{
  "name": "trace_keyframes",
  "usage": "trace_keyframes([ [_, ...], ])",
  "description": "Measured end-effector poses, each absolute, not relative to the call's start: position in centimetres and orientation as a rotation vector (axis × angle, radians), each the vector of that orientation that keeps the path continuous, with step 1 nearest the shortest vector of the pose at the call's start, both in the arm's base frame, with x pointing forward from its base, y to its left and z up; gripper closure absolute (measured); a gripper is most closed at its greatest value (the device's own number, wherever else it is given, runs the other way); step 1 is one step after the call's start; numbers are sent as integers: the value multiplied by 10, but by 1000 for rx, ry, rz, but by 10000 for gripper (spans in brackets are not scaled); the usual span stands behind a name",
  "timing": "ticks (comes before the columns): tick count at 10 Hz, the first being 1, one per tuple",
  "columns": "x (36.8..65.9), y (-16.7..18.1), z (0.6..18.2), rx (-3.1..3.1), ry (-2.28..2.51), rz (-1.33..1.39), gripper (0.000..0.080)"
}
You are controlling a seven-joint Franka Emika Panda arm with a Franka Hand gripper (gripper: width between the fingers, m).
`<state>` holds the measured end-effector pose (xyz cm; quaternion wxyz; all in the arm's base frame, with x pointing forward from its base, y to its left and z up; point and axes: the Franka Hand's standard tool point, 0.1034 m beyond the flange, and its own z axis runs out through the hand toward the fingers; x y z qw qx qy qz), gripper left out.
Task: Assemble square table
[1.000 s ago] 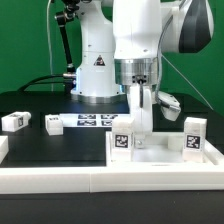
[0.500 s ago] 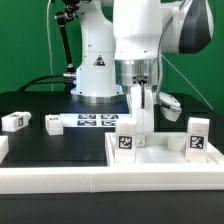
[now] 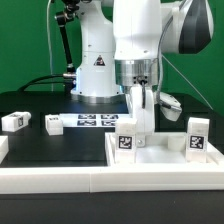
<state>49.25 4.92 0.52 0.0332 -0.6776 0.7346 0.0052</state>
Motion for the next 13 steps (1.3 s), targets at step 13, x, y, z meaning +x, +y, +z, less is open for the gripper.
trace_keyframes([
  [13,478,-10,6,-2719,1506,-33,735],
])
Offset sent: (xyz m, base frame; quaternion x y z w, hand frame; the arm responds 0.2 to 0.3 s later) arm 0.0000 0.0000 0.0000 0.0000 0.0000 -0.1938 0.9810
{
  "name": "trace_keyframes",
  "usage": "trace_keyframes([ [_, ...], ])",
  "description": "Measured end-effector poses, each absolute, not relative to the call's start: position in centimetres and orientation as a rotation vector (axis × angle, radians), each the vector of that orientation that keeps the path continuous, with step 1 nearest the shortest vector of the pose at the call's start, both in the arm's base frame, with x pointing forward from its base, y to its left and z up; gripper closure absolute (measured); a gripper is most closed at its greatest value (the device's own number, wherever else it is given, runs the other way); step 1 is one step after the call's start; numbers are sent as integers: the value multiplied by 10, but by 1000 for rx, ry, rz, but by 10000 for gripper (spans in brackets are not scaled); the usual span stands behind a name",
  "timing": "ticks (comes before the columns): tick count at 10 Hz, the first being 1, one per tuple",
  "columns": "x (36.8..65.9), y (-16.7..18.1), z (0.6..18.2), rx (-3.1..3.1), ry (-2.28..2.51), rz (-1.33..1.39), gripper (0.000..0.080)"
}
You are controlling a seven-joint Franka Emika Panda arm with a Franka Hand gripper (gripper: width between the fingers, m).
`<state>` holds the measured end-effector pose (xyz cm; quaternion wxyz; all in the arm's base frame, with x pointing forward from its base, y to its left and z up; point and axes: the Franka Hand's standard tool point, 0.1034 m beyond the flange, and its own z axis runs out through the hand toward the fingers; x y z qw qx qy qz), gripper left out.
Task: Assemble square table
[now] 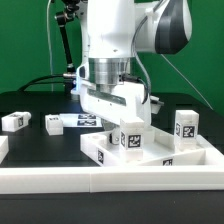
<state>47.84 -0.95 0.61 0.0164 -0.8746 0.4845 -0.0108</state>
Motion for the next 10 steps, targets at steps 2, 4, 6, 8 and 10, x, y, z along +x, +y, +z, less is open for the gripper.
trace_keyframes([
  [2,480,-18,7,-2790,1389,-59,735],
  [4,481,-27,8,-2872,1231,-74,735],
  [6,482,-36,9,-3001,947,-71,736],
  [8,483,-37,9,-3080,704,-67,736],
  [10,483,-38,9,-3138,450,-63,736],
])
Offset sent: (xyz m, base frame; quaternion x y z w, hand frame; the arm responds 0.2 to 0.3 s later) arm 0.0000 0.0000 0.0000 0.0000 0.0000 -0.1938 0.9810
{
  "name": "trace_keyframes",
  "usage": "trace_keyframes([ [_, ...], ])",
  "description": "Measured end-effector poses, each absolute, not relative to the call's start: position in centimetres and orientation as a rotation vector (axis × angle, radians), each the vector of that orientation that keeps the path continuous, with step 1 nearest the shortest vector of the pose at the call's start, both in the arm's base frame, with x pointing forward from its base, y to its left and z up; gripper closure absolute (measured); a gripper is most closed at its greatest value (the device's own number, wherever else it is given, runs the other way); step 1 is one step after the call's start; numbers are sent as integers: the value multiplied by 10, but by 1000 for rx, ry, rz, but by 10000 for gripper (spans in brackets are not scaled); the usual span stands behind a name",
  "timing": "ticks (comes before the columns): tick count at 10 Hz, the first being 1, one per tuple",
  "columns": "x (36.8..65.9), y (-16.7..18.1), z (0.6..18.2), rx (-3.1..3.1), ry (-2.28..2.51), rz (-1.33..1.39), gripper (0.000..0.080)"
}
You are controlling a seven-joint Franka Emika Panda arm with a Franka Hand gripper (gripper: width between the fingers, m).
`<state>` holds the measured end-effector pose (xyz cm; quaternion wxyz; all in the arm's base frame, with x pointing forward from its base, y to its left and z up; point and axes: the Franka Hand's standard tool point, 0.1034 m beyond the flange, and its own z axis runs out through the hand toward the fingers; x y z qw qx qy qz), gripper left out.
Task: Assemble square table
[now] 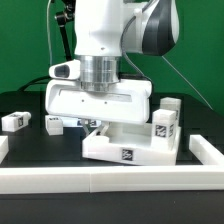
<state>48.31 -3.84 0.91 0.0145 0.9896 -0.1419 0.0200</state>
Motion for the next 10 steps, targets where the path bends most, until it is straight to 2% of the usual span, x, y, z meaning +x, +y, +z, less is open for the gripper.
trace_keyframes([
  [5,485,-40,9,3093,-11,47,736],
  [8,513,-25,12,3038,397,71,736],
  [10,522,-27,14,2999,543,81,736],
])
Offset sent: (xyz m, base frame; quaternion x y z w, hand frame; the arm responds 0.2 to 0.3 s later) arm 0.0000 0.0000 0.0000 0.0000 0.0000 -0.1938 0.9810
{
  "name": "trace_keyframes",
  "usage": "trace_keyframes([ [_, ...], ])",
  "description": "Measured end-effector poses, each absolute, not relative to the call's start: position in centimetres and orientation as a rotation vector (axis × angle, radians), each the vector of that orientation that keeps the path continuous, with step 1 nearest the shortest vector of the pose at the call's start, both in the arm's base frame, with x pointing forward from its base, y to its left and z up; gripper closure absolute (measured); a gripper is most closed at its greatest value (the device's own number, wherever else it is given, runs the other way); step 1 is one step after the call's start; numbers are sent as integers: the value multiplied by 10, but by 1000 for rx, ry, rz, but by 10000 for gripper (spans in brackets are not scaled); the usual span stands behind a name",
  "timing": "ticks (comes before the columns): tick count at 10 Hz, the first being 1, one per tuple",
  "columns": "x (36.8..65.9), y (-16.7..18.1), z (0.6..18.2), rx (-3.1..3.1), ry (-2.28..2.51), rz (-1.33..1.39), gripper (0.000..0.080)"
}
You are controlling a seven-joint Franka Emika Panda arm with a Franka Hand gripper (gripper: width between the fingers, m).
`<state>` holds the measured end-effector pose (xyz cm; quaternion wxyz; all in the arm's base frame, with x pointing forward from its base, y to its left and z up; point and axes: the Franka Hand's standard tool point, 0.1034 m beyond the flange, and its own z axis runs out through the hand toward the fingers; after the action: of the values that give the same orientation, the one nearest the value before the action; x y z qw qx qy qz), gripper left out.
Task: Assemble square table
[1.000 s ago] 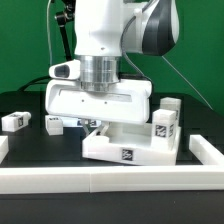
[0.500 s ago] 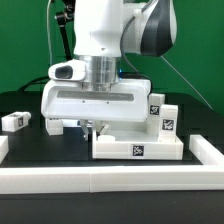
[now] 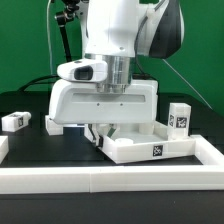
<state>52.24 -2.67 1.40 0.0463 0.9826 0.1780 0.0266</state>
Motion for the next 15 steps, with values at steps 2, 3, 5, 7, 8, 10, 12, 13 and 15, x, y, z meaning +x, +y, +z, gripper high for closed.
trace_keyframes([
  [2,523,-29,14,2958,704,72,735],
  [3,524,-31,15,2907,864,60,735],
  [5,526,-31,15,2847,1018,48,735],
  [7,540,-18,19,2750,1209,51,735],
  [8,545,-13,21,2692,1323,40,735],
  [10,553,-15,25,2522,1581,38,735],
  [12,553,-17,24,2417,1719,12,735],
  [13,553,-19,24,2360,1788,-2,735],
  [15,555,-9,24,2337,1824,-20,736],
])
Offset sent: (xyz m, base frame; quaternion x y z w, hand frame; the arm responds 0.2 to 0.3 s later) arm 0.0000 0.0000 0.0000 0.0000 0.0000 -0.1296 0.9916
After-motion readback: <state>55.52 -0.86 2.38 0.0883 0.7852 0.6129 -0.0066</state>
